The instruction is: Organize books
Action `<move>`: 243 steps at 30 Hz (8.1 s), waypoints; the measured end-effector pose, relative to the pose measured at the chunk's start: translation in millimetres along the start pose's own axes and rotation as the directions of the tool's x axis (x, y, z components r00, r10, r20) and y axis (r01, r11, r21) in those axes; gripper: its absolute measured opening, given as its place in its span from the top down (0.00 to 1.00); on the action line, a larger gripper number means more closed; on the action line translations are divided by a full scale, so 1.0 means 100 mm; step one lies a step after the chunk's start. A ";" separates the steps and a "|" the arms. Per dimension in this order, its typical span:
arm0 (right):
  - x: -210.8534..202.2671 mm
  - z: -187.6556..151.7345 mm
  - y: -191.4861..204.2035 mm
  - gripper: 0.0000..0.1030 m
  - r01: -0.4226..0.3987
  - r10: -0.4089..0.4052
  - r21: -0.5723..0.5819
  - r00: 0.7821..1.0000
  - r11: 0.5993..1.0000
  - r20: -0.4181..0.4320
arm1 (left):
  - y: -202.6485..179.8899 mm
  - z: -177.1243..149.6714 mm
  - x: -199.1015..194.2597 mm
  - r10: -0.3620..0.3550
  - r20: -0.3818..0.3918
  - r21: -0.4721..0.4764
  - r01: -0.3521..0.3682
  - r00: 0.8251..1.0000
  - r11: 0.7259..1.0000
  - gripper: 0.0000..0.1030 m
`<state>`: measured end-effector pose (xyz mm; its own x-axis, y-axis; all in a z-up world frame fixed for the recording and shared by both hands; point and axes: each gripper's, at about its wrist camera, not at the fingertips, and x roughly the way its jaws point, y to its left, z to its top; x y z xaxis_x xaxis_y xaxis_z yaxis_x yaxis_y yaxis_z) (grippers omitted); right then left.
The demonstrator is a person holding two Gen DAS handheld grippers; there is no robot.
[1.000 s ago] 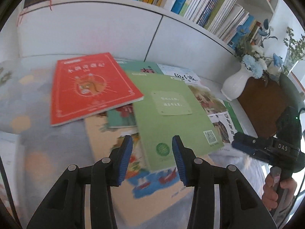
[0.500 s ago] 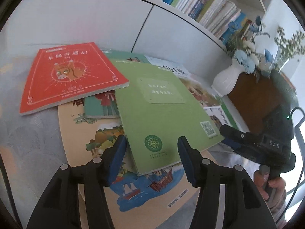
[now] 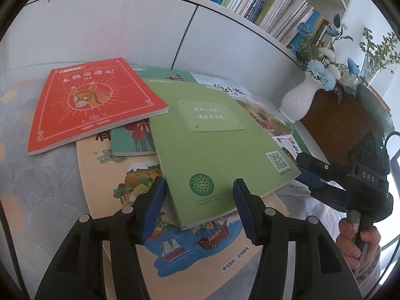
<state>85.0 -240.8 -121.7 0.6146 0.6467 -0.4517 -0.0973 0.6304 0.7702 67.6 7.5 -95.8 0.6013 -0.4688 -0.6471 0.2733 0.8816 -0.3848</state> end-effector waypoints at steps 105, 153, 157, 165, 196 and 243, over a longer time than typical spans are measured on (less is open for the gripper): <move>0.21 -1.51 1.07 0.28 0.207 -0.395 -0.598 0.896 0.774 -0.201 | 0.15 -0.94 -0.96 0.078 -0.158 0.143 -0.055 0.984 0.988 0.47; -0.10 -1.38 0.71 0.75 -0.069 -0.083 -0.330 0.901 0.942 -0.426 | 0.34 -0.73 -0.90 -0.057 -0.265 -0.072 0.040 0.962 0.997 0.71; -0.18 -1.44 0.87 0.75 -0.093 -0.071 -0.363 0.908 0.927 -0.412 | 0.33 -0.73 -0.94 -0.067 -0.260 -0.072 0.050 0.963 0.996 0.70; -0.28 -1.53 1.16 0.75 -0.094 -0.090 -0.448 0.924 0.889 -0.371 | 0.29 -0.72 -1.07 -0.069 -0.239 -0.062 0.056 0.969 0.997 0.68; 0.39 -1.73 2.64 0.74 -0.244 -0.020 -0.613 0.920 0.751 -0.391 | 1.38 -0.32 -2.36 0.040 -0.018 -0.113 -0.041 0.999 0.993 0.67; 1.91 -2.28 2.64 0.66 -0.297 -0.003 -0.432 0.821 0.851 -0.570 | 2.42 -0.71 -2.44 0.268 -0.063 -0.202 -0.275 0.962 0.940 0.61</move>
<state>-1.6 147.2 -106.8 0.0587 0.7744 -0.6300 -0.6038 0.5301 0.5954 -66.1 331.4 -77.8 0.6043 -0.2183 -0.7663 -0.0596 0.9466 -0.3167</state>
